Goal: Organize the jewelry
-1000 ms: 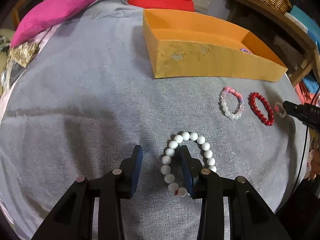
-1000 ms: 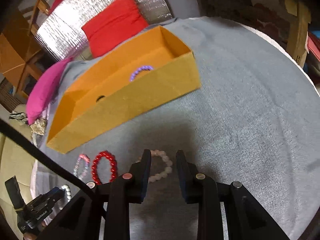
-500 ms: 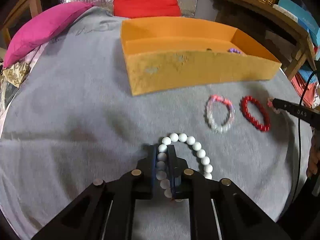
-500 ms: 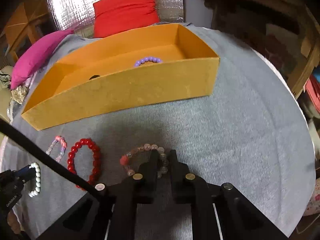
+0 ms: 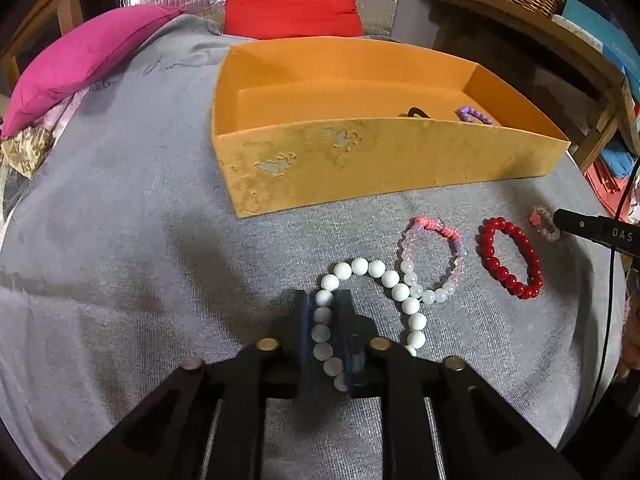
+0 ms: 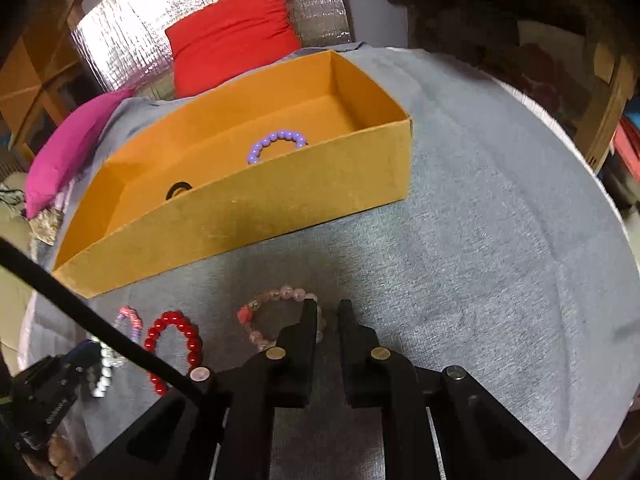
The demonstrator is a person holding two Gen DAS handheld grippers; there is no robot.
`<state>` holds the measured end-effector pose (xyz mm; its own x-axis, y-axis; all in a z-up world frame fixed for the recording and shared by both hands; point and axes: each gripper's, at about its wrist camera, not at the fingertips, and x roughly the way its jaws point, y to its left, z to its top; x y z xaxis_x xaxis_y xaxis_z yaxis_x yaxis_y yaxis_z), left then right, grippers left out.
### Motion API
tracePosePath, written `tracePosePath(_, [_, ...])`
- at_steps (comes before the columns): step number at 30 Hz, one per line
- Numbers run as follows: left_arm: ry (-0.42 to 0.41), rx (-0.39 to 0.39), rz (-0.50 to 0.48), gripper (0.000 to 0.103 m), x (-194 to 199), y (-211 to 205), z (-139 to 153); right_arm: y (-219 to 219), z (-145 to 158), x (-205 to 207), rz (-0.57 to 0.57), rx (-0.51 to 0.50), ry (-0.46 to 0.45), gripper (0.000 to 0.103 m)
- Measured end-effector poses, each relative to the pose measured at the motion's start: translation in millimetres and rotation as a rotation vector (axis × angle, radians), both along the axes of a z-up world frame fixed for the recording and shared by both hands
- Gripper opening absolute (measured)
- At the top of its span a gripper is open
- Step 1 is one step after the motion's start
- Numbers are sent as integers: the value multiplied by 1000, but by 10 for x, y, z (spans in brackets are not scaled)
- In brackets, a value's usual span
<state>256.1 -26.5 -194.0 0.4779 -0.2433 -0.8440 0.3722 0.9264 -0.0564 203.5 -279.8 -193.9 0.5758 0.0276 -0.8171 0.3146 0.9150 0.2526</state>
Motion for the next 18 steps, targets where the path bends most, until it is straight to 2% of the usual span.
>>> tracePosePath(1, [3, -5, 2, 28, -12, 27, 2, -21, 6, -17, -2, 2, 2, 25])
tracePosePath(2, [4, -6, 4, 39, -13, 40, -4, -29, 22, -27, -4, 0, 2, 31])
tracePosePath(3, [3, -6, 4, 50, -15, 59, -11, -39, 29, -31, -2, -4, 2, 41])
tracePosePath(4, [4, -4, 4, 54, -15, 64, -22, -48, 32, -20, 3, -9, 2, 45])
tracePosePath(7, [-12, 21, -5, 58, -43, 48, -42, 25, -10, 21, 35, -52, 15, 45])
tracePosePath(8, [-15, 30, -7, 63, -52, 45, -48, 70, -27, 34, 47, -88, 24, 44])
tracePosePath(10, [-13, 32, -6, 67, -56, 48, -63, 161, -37, 48, 58, -183, 38, 30])
tracePosePath(16, [-18, 34, -15, 75, -91, 85, -99, 252, -59, 19, 68, -254, 40, 25])
tracePosePath(18, [-14, 50, -5, 83, -103, 93, -118, 323, -73, 2, 72, -282, 43, 25])
